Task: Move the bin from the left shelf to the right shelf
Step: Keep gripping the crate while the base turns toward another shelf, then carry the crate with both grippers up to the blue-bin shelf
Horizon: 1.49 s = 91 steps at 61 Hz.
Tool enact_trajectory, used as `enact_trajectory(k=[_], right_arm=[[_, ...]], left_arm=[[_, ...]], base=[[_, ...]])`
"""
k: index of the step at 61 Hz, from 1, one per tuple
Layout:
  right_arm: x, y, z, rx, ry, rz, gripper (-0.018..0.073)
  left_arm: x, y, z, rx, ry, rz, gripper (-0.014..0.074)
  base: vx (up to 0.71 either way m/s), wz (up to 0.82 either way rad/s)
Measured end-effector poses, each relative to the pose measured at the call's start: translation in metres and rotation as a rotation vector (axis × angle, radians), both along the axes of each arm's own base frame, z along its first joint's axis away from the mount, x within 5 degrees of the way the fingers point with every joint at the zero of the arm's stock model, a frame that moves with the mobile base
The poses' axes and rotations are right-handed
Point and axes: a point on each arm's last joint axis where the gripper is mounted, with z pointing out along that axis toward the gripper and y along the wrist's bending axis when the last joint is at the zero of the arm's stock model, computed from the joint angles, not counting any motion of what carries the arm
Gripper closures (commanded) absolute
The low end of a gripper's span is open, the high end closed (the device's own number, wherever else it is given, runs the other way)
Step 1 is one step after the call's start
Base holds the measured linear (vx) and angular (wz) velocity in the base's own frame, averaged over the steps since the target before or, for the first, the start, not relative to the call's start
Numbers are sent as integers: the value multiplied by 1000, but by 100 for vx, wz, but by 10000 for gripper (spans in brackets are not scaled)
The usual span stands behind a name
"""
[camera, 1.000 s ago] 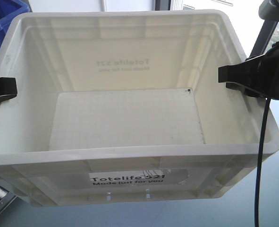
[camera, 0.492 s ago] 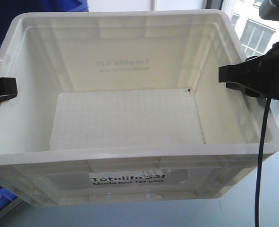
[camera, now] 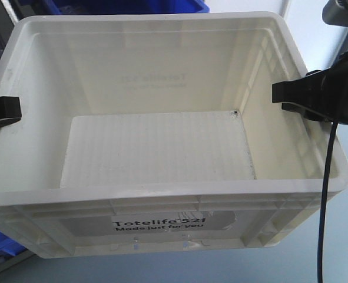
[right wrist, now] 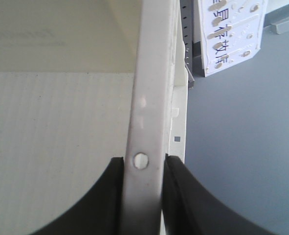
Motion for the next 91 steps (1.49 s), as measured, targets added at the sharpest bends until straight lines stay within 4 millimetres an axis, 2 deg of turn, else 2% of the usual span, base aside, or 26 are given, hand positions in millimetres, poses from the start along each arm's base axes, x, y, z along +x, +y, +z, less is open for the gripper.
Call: enact_trajectory(k=[55, 91], right_arm=[[0, 0, 0, 0, 0, 0, 564], [0, 0, 0, 1, 0, 0, 564]], left_arm=[[0, 0, 0, 0, 1, 0, 492], [0, 0, 0, 0, 1, 0, 492]], base=[[6, 44], [8, 19]])
